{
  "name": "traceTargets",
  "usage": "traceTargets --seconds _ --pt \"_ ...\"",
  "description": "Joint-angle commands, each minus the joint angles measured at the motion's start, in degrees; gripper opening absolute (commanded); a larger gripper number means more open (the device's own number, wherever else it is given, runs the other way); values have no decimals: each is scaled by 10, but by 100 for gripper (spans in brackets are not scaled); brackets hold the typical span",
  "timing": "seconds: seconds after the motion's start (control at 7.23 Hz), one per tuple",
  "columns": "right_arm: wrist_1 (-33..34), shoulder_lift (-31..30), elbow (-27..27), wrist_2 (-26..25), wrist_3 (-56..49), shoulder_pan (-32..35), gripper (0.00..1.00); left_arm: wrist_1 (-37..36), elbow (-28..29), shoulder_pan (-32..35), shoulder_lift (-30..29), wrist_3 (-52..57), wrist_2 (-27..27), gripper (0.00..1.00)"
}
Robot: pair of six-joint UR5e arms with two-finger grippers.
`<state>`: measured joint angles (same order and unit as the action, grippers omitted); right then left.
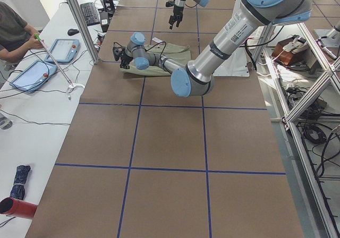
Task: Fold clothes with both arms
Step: 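Hold the collar edge with the right gripper while the left gripper lifts away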
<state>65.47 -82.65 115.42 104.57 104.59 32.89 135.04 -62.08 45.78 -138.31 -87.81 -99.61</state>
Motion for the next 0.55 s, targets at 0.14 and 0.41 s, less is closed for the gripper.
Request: traceTargets --seconds 0.14,0.41 --pt "63 105 -40 -7 -1 -46 100 -2 -191 5 137 1 -58 67" --pt "142 154 -45 0 -141 -86 99 -2 -201 4 146 1 -58 66"
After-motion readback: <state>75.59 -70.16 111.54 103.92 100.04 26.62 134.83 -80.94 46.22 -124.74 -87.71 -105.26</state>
